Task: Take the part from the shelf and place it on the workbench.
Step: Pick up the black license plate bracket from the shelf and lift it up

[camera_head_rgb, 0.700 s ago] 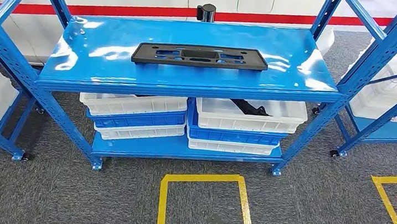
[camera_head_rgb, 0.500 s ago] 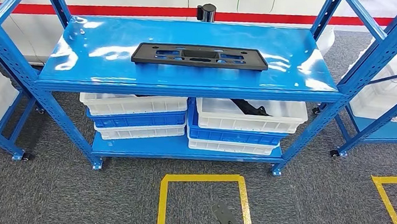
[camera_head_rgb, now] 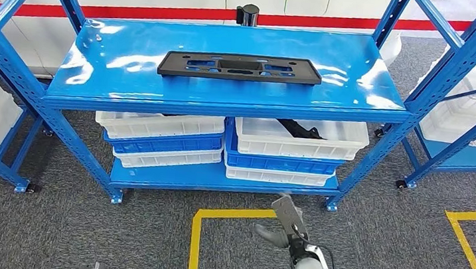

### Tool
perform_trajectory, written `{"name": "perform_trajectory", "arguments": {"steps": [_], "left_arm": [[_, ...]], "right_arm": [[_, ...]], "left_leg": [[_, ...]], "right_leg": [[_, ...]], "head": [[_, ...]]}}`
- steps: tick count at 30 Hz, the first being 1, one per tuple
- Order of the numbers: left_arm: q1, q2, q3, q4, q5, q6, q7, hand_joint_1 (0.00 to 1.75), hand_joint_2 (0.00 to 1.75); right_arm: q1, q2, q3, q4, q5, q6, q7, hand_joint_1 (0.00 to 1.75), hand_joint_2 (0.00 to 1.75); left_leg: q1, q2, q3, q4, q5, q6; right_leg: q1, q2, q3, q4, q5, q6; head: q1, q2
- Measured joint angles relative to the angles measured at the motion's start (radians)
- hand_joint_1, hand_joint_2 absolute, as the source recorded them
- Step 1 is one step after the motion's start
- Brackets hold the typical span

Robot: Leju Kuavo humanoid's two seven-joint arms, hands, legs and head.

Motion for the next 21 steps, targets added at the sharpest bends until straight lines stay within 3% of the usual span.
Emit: {"name": "perform_trajectory", "arguments": {"steps": [12,21], "left_arm": [[-0.022,-0.012,-0.141,0.000,0.171,0.118,-0.071,0.00,1.75],[-0.024,-0.026,-0.270,0.005,0.181,0.178,-0.012,0.00,1.75]], "right_arm": [[-0.016,-0.060,-0.072,-0.344,0.111,-0.014,-0.078,0.00,1.75],[-0.018,-0.098,-0.072,-0.653,0.204,-0.025,-0.061,0.00,1.75]], "left_leg": [[0.000,0.000,0.000,0.001,0.000,0.000],[0.000,0.000,0.000,0.001,0.000,0.000]], "right_leg": [[0.000,0.000,0.000,0.000,0.001,0.001],[0.000,0.000,0.000,0.000,0.001,0.001]], "head": [[0.000,0.000],[0.000,0.000]]}}
